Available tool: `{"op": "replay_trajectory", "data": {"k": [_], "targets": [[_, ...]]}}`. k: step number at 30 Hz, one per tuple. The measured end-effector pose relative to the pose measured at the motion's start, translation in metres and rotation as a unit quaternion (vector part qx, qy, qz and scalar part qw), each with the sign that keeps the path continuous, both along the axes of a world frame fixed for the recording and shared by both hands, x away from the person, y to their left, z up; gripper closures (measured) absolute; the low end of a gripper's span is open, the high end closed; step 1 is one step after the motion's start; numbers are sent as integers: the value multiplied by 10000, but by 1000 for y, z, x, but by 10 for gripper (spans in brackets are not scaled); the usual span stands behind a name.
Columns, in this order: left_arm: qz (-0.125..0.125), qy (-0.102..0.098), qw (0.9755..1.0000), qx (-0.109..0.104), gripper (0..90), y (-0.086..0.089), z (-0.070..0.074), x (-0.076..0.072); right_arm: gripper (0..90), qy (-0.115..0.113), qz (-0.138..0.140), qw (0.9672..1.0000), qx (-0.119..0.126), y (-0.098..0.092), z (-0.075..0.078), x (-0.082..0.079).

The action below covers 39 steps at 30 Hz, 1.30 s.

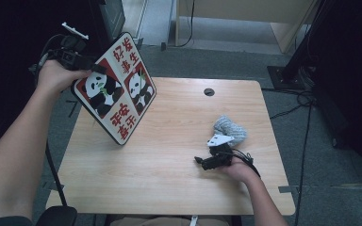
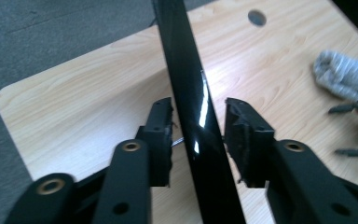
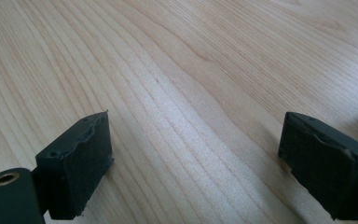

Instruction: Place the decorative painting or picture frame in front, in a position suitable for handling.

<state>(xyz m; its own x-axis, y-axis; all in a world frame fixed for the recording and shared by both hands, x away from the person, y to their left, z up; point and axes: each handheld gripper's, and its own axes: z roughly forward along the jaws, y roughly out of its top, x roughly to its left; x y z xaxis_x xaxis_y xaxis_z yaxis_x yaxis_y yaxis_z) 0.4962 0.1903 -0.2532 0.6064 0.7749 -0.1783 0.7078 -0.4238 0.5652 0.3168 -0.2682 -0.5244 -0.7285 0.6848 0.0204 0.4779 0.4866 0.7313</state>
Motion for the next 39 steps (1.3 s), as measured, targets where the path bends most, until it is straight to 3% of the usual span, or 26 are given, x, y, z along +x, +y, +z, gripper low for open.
{"op": "replay_trajectory", "data": {"k": [9,14,18,19,24,30,35,39], "targets": [[134,411,9990,68,785,-2,4,6,96,16,18,10000,-4,0,0,0],[37,448,9989,124,800,-11,12,3,96,14,19,10000,0,0,0,0],[-12,333,9994,108,804,-12,19,-2,96,17,21,10000,-6,0,0,0],[-95,177,9995,244,804,-15,23,-9,96,17,21,10000,-5,0,0,0],[-350,-69,9985,417,802,-28,34,-24,96,16,21,10000,-6,0,0,0],[-875,-27,9960,161,801,-53,39,-50,96,5,24,10000,-9,0,0,0],[-1271,86,9919,0,801,-83,33,-68,96,5,24,10000,-8,0,0,0],[-1538,14,9880,-99,800,-101,28,-84,96,17,24,10000,-7,0,0,0]]}}
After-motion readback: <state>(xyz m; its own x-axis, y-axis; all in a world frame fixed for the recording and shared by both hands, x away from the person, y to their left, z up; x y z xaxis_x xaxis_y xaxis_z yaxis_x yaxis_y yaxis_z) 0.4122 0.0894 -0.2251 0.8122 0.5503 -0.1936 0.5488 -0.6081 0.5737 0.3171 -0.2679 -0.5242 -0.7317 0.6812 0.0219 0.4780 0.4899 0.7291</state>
